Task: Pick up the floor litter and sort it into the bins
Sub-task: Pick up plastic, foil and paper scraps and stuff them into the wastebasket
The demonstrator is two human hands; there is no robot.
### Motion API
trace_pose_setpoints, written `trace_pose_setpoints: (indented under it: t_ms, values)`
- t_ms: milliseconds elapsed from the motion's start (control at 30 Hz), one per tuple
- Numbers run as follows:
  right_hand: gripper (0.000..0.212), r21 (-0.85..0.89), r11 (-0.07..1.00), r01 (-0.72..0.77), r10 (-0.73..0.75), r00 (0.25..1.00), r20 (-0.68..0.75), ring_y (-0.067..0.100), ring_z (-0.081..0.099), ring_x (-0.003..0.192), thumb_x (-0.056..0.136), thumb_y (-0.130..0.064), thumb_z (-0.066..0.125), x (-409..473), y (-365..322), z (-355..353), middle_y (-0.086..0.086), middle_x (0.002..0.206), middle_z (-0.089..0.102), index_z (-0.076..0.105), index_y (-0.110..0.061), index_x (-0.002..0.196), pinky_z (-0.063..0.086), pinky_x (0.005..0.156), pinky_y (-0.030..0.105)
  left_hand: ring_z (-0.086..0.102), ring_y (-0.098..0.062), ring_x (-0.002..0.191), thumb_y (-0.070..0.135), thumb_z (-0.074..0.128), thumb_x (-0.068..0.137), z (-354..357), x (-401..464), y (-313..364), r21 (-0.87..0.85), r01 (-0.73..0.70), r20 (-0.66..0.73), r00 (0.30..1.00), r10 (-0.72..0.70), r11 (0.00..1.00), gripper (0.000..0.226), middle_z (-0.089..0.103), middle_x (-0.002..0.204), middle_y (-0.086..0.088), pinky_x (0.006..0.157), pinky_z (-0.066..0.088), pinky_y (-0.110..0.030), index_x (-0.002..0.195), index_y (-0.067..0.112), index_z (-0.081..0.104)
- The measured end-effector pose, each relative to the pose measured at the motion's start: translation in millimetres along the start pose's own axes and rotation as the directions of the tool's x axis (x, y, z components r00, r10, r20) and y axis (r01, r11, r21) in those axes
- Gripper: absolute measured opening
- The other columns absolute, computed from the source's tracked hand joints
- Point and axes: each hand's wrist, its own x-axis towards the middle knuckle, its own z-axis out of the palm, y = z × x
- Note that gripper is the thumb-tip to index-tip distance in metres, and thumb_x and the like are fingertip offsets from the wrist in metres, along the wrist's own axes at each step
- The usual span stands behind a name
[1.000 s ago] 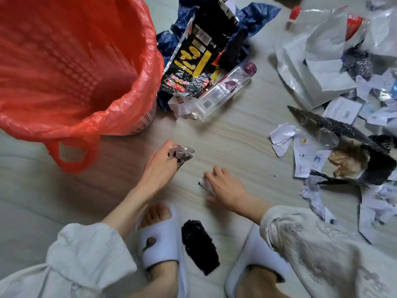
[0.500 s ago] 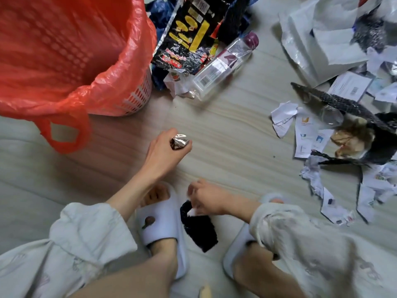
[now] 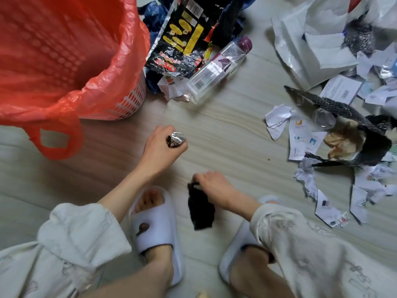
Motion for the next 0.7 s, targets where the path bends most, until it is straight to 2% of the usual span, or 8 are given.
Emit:
trace_pose_setpoints:
  t_ms: [100, 133, 200, 267, 367, 467, 600, 700]
  values:
    - [0.014, 0.017, 0.992, -0.129, 0.128, 0.944, -0.303, 0.038, 0.060, 0.081, 0.069, -0.004, 0.071, 7, 48, -43, 0.016, 0.082, 0.065, 0.068, -0.005, 0.083, 0.041, 0.062, 0.037, 0.050, -0.026, 0.080, 0.020, 0.067, 0.071, 6, 9, 8, -0.016, -0.054, -0.016, 0.998, 0.053, 0.998, 0.017, 0.052, 0.078, -0.004, 0.067, 0.036, -0.029, 0.071, 0.011, 0.052]
    - [0.013, 0.065, 0.983, -0.173, 0.185, 0.901, -0.392, 0.039, 0.060, 0.080, 0.063, -0.002, 0.074, 6, 65, -55, 0.015, 0.078, 0.064, 0.070, -0.005, 0.075, 0.038, 0.063, 0.036, 0.054, -0.028, 0.083, 0.014, 0.069, 0.073, 8, 11, 10, -0.025, -0.058, -0.041, 0.998, 0.057, 0.998, 0.016, 0.055, 0.084, -0.005, 0.071, 0.044, -0.032, 0.080, 0.007, 0.056]
    - [0.015, 0.144, 0.937, -0.318, 0.348, 0.816, -0.462, 0.041, 0.053, 0.104, 0.069, -0.005, 0.070, 0, 100, -80, 0.015, 0.102, 0.063, 0.074, -0.009, 0.083, 0.035, 0.078, 0.040, 0.057, -0.026, 0.086, 0.009, 0.069, 0.073, 13, 14, 15, -0.070, -0.065, -0.068, 0.996, 0.060, 0.995, 0.025, 0.055, 0.092, 0.000, 0.075, 0.052, -0.042, 0.095, 0.010, 0.056]
    - [0.020, 0.203, 0.839, -0.506, 0.543, 0.744, -0.389, 0.036, 0.026, 0.136, 0.080, -0.014, 0.063, -8, 132, -97, 0.013, 0.139, 0.043, 0.073, -0.016, 0.098, 0.025, 0.104, 0.049, 0.054, -0.018, 0.092, 0.007, 0.069, 0.074, 18, 16, 19, -0.094, -0.089, -0.033, 0.996, 0.086, 0.992, 0.038, 0.053, 0.102, 0.004, 0.078, 0.053, -0.044, 0.107, 0.017, 0.054]
    - [0.025, 0.334, 0.672, -0.661, 0.730, 0.668, -0.145, 0.031, -0.003, 0.145, 0.085, -0.022, 0.063, -18, 173, -105, 0.005, 0.156, 0.013, 0.068, -0.020, 0.109, 0.013, 0.112, 0.056, 0.046, -0.010, 0.089, 0.003, 0.069, 0.074, 23, 20, 23, -0.053, -0.131, 0.014, 0.991, 0.132, 0.990, 0.041, 0.048, 0.102, 0.006, 0.083, 0.044, -0.030, 0.109, 0.020, 0.057]
    - [0.025, 0.398, 0.666, -0.630, 0.725, 0.672, -0.149, 0.035, 0.012, 0.140, 0.085, -0.022, 0.064, -18, 189, -98, 0.010, 0.154, 0.015, 0.068, -0.013, 0.109, 0.025, 0.111, 0.049, 0.044, -0.010, 0.087, 0.000, 0.069, 0.071, 22, 25, 23, -0.006, -0.140, -0.002, 0.990, 0.140, 0.990, 0.038, 0.048, 0.101, 0.005, 0.077, 0.031, -0.017, 0.103, 0.019, 0.061]
    - [0.019, 0.348, 0.721, -0.599, 0.691, 0.660, -0.296, 0.035, 0.035, 0.117, 0.086, -0.003, 0.054, -11, 174, -91, 0.016, 0.133, 0.035, 0.062, -0.002, 0.103, 0.040, 0.098, 0.043, 0.046, -0.010, 0.088, 0.001, 0.070, 0.072, 24, 31, 26, -0.014, -0.154, -0.001, 0.988, 0.154, 0.988, 0.040, 0.052, 0.105, 0.004, 0.081, 0.035, -0.021, 0.105, 0.020, 0.060]
    - [0.023, 0.345, 0.769, -0.538, 0.636, 0.697, -0.332, 0.032, 0.044, 0.104, 0.083, 0.007, 0.047, -10, 164, -92, 0.015, 0.116, 0.043, 0.055, -0.001, 0.103, 0.045, 0.086, 0.040, 0.045, -0.006, 0.089, 0.000, 0.070, 0.072, 27, 32, 32, -0.024, -0.204, 0.000, 0.979, 0.204, 0.979, 0.039, 0.051, 0.104, 0.007, 0.078, 0.031, -0.014, 0.105, 0.019, 0.060]
